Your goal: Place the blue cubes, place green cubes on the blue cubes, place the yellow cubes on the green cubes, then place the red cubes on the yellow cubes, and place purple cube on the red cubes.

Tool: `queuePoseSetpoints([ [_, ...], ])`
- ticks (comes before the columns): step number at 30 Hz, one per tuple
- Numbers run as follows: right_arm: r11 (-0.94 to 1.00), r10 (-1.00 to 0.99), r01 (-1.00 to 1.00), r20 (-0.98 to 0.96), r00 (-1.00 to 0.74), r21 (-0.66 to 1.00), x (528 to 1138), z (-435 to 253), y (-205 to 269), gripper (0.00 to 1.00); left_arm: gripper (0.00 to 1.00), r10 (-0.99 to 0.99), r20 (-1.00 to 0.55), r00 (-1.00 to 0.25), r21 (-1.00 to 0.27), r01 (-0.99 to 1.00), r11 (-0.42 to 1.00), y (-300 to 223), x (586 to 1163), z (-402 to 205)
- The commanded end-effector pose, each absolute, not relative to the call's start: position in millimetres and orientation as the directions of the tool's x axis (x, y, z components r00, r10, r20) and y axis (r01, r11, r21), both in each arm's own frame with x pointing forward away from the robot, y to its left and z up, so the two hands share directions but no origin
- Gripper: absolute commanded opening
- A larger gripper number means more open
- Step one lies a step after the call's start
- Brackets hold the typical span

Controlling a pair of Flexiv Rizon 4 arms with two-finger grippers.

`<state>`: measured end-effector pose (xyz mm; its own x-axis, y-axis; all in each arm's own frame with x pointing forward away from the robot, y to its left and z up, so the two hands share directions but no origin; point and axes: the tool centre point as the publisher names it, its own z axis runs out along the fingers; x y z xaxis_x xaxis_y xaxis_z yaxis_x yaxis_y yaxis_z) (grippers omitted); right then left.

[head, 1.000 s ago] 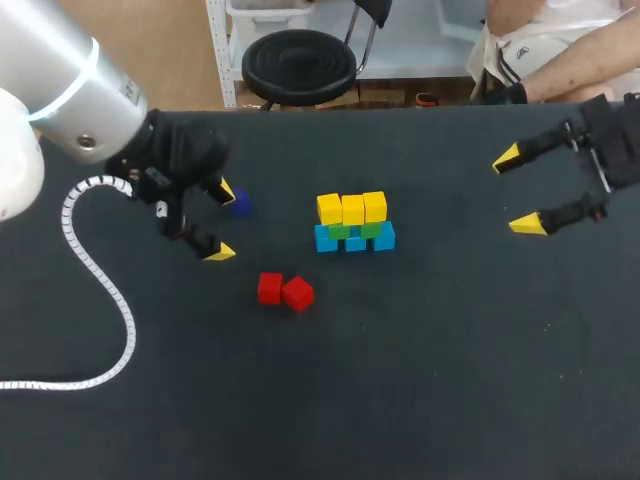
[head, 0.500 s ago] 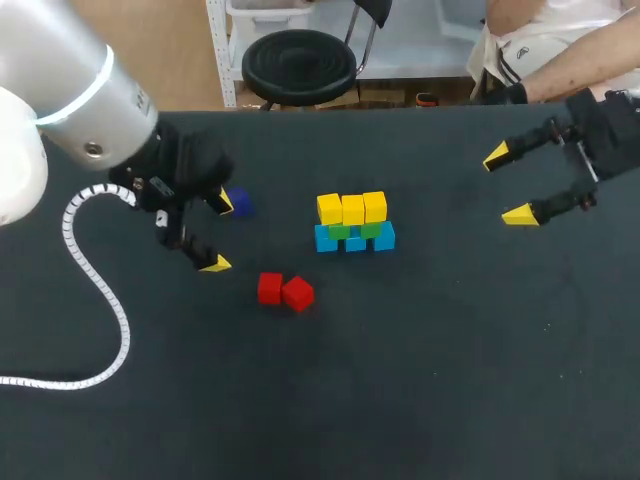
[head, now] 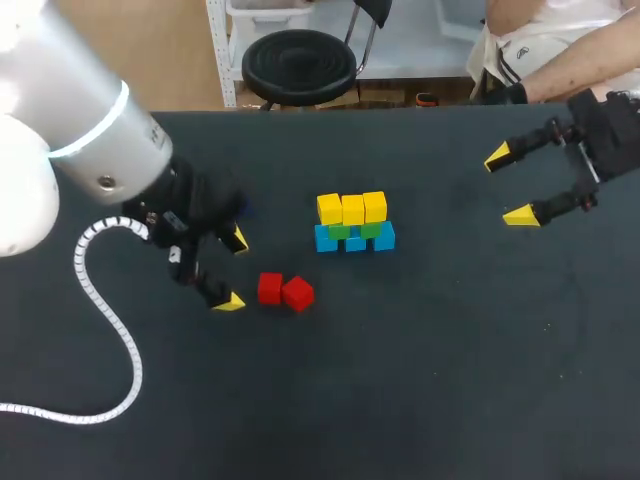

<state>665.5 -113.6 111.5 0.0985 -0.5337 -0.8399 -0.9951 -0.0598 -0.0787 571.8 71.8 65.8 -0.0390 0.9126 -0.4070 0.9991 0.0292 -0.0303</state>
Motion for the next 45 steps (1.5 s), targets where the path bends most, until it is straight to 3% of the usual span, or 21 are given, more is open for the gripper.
queuePoseSetpoints([
  [1, -0.058, -0.533, -0.995, -0.84, 0.099, -0.081, 664.8, 111.3, -113.5, 1.0, 1.0, 0.926, -0.377, -0.031, -0.066, 0.998, 0.006, 57.8, 569.8, 60.8],
  [45, -0.058, -0.533, -0.995, -0.84, 0.099, -0.081, 664.8, 111.3, -113.5, 1.0, 1.0, 0.909, -0.408, -0.086, -0.079, 0.995, 0.059, 40.3, 600.4, 18.9],
])
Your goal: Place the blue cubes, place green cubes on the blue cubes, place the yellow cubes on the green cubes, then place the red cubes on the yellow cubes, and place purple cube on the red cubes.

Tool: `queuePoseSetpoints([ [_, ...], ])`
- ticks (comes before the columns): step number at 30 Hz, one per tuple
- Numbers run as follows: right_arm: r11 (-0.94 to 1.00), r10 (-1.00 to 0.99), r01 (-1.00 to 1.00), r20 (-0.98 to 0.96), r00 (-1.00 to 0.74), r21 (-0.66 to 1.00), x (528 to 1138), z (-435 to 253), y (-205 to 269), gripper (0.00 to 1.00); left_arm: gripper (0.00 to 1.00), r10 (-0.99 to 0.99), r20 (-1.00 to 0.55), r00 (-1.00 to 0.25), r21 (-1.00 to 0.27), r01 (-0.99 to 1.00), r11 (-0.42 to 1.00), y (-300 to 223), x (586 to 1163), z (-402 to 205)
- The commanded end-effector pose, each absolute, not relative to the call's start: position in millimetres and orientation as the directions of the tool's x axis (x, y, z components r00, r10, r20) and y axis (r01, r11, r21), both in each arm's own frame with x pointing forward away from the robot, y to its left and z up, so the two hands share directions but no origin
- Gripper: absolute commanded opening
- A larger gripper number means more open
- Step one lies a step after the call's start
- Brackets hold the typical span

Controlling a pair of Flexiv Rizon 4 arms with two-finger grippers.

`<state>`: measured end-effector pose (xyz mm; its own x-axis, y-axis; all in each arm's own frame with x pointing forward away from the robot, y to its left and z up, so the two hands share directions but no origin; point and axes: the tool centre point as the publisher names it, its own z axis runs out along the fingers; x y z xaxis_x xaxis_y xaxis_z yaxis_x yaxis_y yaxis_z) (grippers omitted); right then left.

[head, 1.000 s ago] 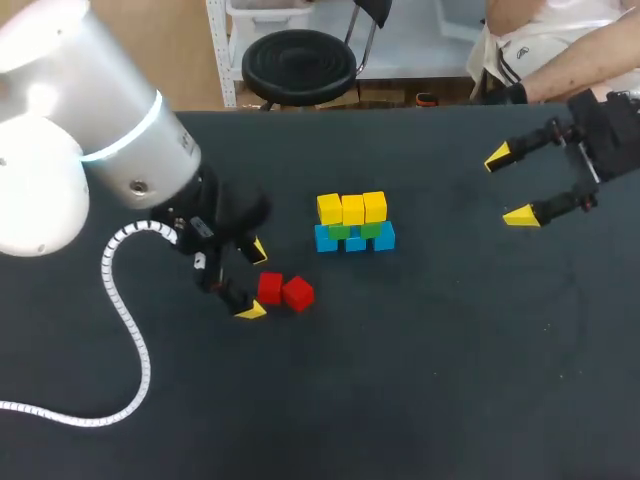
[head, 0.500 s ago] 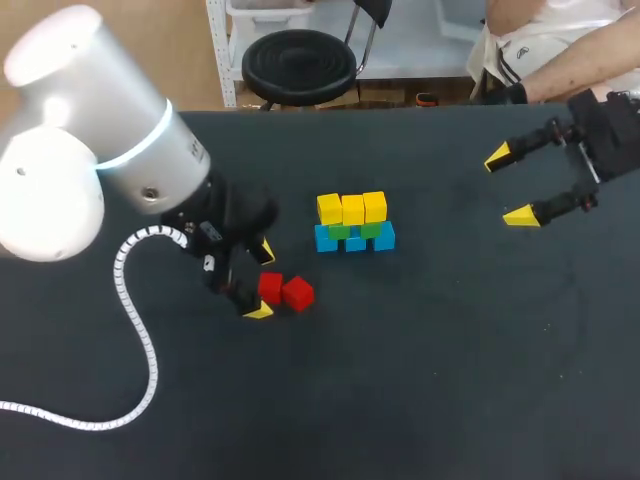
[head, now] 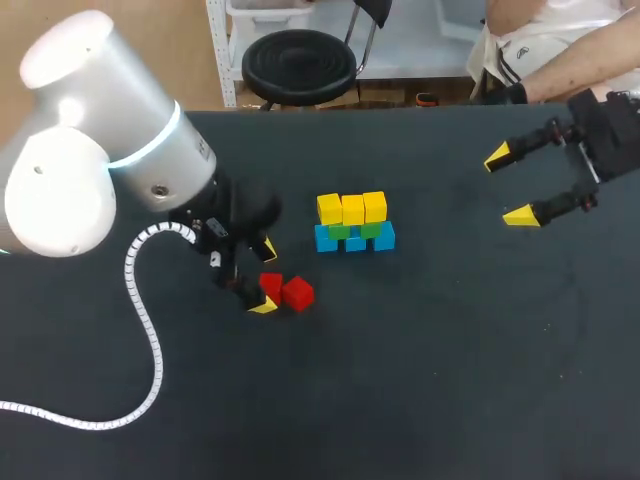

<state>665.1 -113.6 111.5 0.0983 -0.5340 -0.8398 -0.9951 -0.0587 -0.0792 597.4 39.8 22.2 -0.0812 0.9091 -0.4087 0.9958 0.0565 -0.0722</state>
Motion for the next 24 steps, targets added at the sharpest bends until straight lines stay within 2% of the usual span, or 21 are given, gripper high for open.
queuePoseSetpoints([
  [1, -0.058, -0.533, -0.995, -0.84, 0.099, -0.081, 664.8, 111.3, -113.5, 1.0, 1.0, 0.909, -0.408, -0.089, -0.08, 0.995, 0.061, 40.5, 600.6, 18.2],
  [24, -0.058, -0.533, -0.995, -0.84, 0.099, -0.081, 664.8, 111.3, -113.5, 1.0, 1.0, 0.899, -0.415, -0.143, -0.105, 0.988, 0.109, 43.5, 604.5, 9.0],
])
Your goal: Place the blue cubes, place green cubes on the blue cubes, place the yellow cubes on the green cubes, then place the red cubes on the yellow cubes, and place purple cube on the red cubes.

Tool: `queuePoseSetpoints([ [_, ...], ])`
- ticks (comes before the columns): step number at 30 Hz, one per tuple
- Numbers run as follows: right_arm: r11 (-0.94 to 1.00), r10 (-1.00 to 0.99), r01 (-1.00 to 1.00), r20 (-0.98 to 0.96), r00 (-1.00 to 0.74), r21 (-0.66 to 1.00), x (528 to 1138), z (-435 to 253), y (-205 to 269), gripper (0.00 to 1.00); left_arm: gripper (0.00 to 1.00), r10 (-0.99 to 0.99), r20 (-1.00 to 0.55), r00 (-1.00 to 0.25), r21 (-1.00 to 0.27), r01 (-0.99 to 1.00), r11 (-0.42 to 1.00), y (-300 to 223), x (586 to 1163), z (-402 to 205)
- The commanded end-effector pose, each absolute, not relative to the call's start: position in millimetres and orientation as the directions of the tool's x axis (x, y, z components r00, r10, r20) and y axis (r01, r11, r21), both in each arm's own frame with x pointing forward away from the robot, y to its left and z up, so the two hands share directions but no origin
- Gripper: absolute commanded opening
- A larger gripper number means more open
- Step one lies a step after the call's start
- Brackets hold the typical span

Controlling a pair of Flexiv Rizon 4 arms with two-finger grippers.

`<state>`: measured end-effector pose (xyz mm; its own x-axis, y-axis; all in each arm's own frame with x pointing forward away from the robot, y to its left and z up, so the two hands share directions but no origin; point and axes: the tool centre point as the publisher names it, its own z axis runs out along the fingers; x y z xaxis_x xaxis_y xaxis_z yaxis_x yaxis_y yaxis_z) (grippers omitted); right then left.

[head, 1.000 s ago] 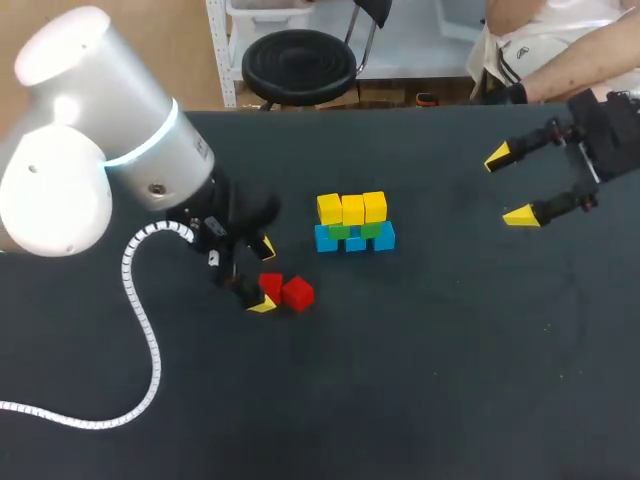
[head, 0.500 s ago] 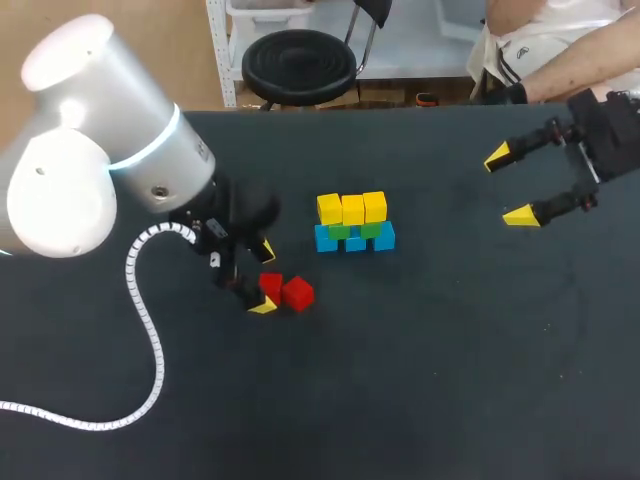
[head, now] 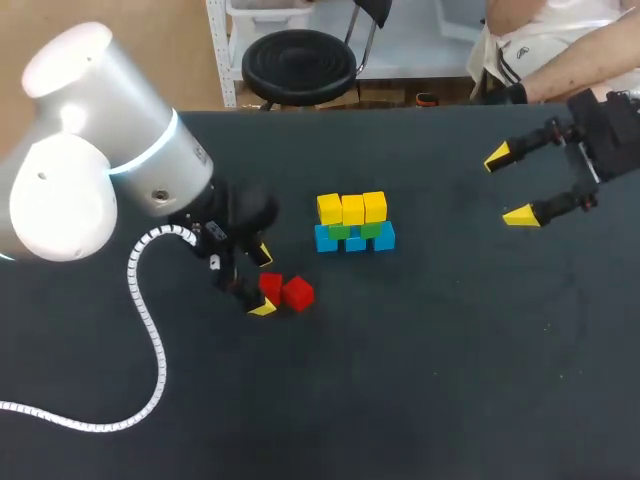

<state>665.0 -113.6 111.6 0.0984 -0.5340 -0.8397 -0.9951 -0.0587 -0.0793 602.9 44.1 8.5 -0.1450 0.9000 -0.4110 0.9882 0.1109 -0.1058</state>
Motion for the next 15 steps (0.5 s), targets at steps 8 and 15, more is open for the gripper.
queuePoseSetpoints([
  [8, -0.058, -0.533, -0.995, -0.84, 0.099, -0.081, 664.8, 111.3, -113.5, 1.0, 1.0, 0.899, -0.416, -0.139, -0.112, 0.989, 0.101, 43.1, 605.5, 6.2],
  [15, -0.058, -0.533, -0.995, -0.84, 0.099, -0.081, 664.8, 111.3, -113.5, 1.0, 1.0, 0.9, -0.413, -0.142, -0.115, 0.988, 0.103, 42.4, 606.5, 4.1],
])
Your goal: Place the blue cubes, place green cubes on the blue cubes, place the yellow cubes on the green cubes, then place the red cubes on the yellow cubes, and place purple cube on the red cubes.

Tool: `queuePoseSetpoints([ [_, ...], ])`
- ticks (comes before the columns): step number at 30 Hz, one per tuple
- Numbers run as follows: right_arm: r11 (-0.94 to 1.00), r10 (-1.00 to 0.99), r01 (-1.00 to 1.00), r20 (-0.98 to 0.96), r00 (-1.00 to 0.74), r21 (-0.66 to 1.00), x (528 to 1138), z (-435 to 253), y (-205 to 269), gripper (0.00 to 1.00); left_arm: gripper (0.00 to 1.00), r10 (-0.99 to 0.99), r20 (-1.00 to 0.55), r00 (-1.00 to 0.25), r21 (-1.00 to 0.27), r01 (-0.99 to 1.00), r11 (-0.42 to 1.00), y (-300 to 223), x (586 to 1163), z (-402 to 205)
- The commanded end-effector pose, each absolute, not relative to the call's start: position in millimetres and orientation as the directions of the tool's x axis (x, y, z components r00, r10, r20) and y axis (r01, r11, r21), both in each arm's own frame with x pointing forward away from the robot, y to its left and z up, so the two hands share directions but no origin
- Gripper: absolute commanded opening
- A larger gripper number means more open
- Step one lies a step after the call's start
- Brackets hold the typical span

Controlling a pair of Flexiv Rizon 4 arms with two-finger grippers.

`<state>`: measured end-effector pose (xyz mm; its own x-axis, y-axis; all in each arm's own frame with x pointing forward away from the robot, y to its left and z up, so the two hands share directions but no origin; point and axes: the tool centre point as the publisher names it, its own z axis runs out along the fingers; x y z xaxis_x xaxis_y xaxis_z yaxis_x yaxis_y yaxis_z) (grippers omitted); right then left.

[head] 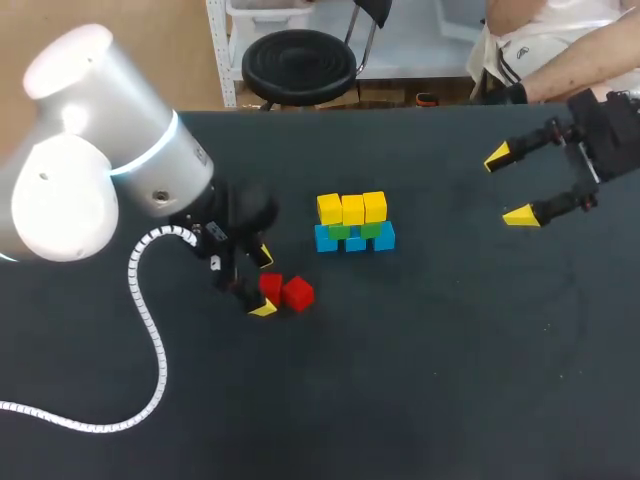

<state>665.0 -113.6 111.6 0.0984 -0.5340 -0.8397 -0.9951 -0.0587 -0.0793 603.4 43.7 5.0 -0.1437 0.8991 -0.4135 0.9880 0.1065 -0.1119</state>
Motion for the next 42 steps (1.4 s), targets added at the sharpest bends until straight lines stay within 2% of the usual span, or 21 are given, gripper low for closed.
queuePoseSetpoints([
  [1, -0.058, -0.533, -0.995, -0.84, 0.099, -0.081, 664.8, 111.3, -113.5, 1.0, 1.0, 0.899, -0.415, -0.141, -0.114, 0.988, 0.102, 42.2, 606.6, 4.4],
  [2, -0.058, -0.533, -0.995, -0.84, 0.099, -0.081, 664.8, 111.3, -113.5, 1.0, 0.99, 0.898, -0.416, -0.14, -0.114, 0.988, 0.102, 42.1, 606.6, 4.4],
  [3, -0.058, -0.533, -0.995, -0.84, 0.099, -0.081, 664.8, 111.3, -113.5, 1.0, 0.93, 0.898, -0.418, -0.14, -0.113, 0.988, 0.101, 42.1, 606.6, 4.4],
  [5, -0.058, -0.533, -0.995, -0.84, 0.099, -0.081, 664.8, 111.3, -113.5, 1.0, 0.75, 0.898, -0.418, -0.139, -0.114, 0.988, 0.1, 42.1, 606.2, 3.8],
  [6, -0.058, -0.533, -0.995, -0.84, 0.099, -0.081, 664.8, 111.3, -113.5, 1.0, 0.51, 0.899, -0.416, -0.138, -0.115, 0.988, 0.098, 42.2, 605.9, 3.2],
  [7, -0.058, -0.533, -0.995, -0.84, 0.099, -0.081, 664.8, 111.3, -113.5, 1.0, 0.32, 0.901, -0.414, -0.132, -0.117, 0.989, 0.091, 42.3, 605.5, 2.5],
  [8, -0.058, -0.533, -0.995, -0.84, 0.099, -0.081, 664.8, 111.3, -113.5, 1.0, 0.0, 0.902, -0.413, -0.127, -0.116, 0.99, 0.086, 42.3, 605.1, 2.0],
  [22, -0.058, -0.533, -0.995, -0.84, 0.099, -0.081, 664.8, 111.3, -113.5, 1.0, 0.0, 0.891, -0.435, -0.134, -0.068, 0.991, 0.116, 45.4, 610.4, 18.2],
  [33, -0.058, -0.533, -0.995, -0.84, 0.099, -0.081, 664.8, 111.3, -113.5, 1.0, 0.0, 0.869, -0.485, -0.1, 0.101, 0.98, 0.169, 46.2, 646.7, 79.2],
  [42, -0.058, -0.533, -0.995, -0.84, 0.099, -0.081, 664.8, 111.3, -113.5, 1.0, 0.0, 0.865, -0.499, -0.049, 0.141, 0.98, 0.137, 32.3, 655.8, 103.0],
])
